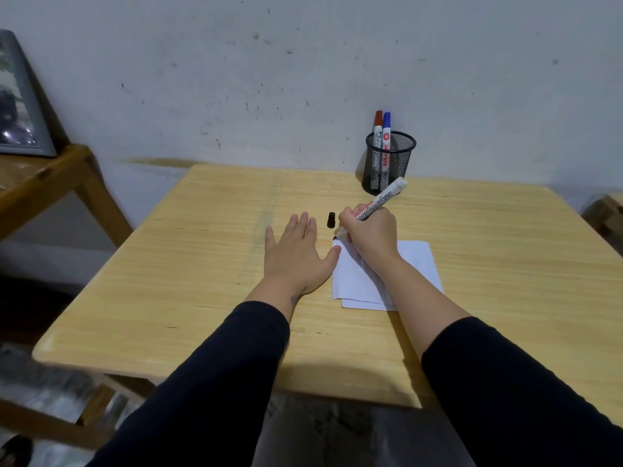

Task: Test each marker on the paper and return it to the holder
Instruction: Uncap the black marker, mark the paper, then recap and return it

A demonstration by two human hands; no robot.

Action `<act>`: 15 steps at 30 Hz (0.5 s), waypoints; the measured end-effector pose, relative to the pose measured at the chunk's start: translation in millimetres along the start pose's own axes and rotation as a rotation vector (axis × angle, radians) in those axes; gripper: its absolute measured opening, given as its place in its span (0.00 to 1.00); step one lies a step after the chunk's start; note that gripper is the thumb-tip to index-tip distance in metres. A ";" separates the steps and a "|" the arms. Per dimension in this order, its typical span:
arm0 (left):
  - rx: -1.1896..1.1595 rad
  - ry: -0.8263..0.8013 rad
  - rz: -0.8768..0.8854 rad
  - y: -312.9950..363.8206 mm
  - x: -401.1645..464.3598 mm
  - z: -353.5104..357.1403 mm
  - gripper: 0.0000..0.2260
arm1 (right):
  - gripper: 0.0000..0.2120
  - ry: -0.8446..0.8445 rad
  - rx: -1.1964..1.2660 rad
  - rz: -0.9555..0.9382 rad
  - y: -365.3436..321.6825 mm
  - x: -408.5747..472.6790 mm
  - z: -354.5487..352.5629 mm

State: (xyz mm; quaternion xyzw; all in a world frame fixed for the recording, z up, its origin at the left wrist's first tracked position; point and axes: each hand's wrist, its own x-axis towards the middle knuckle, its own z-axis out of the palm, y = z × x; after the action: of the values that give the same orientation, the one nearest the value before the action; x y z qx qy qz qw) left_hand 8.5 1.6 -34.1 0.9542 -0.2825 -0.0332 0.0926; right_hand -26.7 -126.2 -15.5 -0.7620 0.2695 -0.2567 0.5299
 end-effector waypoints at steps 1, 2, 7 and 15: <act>-0.006 -0.001 -0.001 0.0 0.4 -0.4 0.34 | 0.11 0.010 0.052 0.024 -1.6 -0.3 -1.3; -0.009 -0.003 -0.002 0.0 0.4 -0.8 0.34 | 0.11 0.019 0.110 0.054 -3.8 -1.3 -3.1; -0.077 -0.019 -0.035 1.4 1.0 -6.3 0.34 | 0.13 -0.017 0.424 0.214 -22.2 1.3 -17.0; -0.112 0.238 0.121 15.5 33.7 -43.3 0.18 | 0.07 -0.116 0.448 0.189 -34.9 24.1 -48.4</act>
State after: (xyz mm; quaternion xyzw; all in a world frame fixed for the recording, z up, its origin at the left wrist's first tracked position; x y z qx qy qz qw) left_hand 33.6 -22.7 11.0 0.9260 -0.3241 0.0702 0.1805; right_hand -37.2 -164.9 34.9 -0.6103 0.2450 -0.2152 0.7220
